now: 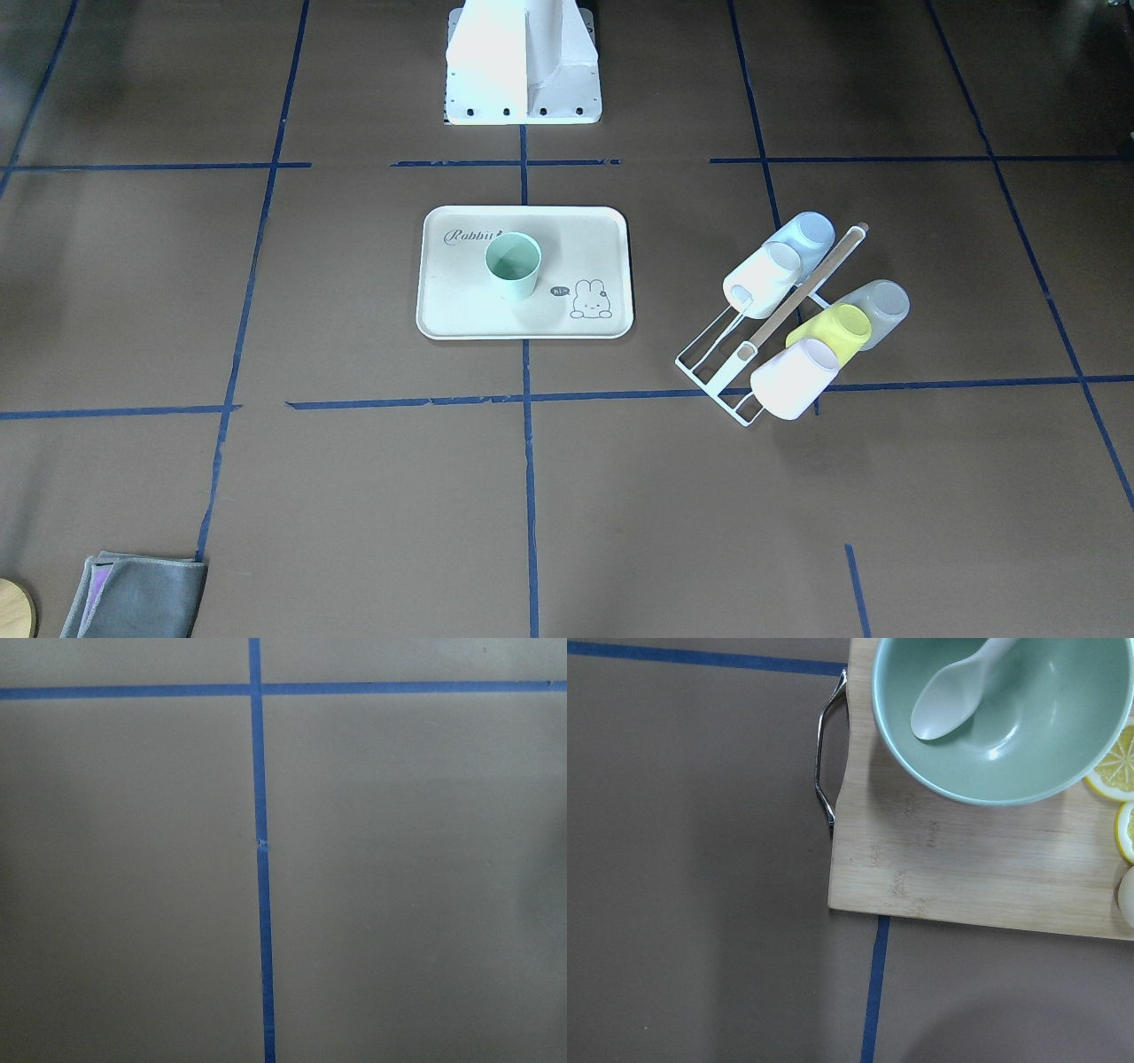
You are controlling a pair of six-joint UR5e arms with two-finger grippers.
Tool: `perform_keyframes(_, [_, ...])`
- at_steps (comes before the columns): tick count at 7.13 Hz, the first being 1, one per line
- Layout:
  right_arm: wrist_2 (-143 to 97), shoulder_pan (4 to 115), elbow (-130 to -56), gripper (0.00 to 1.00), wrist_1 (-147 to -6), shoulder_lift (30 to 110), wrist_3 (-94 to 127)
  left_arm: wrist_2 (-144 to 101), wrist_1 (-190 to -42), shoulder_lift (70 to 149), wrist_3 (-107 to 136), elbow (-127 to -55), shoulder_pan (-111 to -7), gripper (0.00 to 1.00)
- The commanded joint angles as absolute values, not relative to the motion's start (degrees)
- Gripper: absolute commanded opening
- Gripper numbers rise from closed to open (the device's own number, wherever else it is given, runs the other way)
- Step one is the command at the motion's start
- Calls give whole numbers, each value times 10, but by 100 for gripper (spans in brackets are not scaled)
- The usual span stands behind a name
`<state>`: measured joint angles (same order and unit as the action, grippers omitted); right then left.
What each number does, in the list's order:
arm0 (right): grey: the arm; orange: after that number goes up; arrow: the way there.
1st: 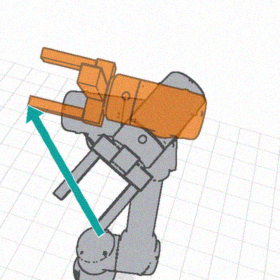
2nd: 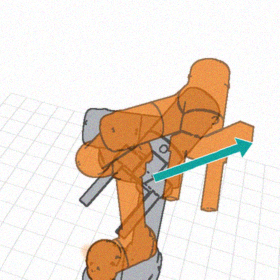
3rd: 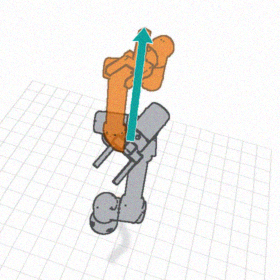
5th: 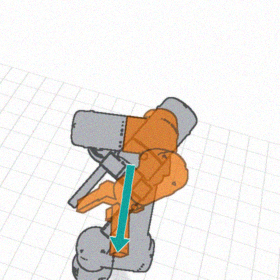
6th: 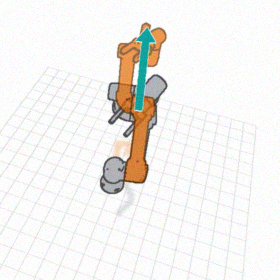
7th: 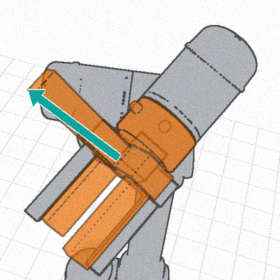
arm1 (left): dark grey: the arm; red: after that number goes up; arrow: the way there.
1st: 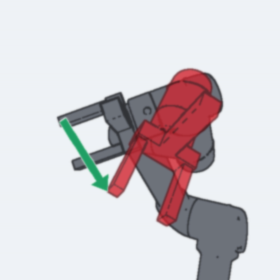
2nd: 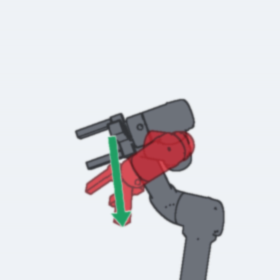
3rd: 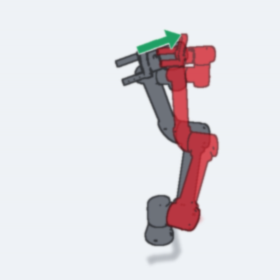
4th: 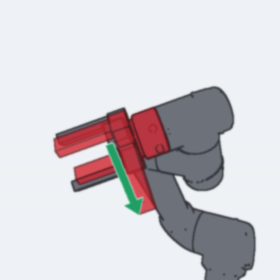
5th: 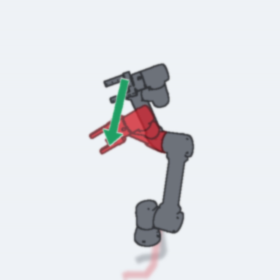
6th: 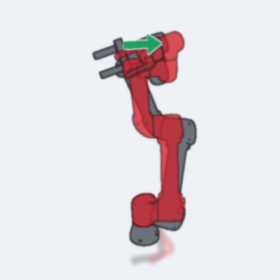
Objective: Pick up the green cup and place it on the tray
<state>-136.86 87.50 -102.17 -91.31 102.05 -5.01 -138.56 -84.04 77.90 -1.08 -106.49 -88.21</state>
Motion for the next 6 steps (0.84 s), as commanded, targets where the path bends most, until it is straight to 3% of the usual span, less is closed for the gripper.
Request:
perform_keyframes(1, [-1363,875,-1024,100,-912,1020,-50,-1358,-840,784,-31,-1062,-882,100])
perform_keyframes(3, [-1361,875,-1060,100,-914,1021,-49,-1360,-840,786,-40,-1059,-882,100])
perform_keyframes(6, [-1361,875,-1057,100,-913,1023,-49,-1359,-842,786,-40,-1058,-882,100])
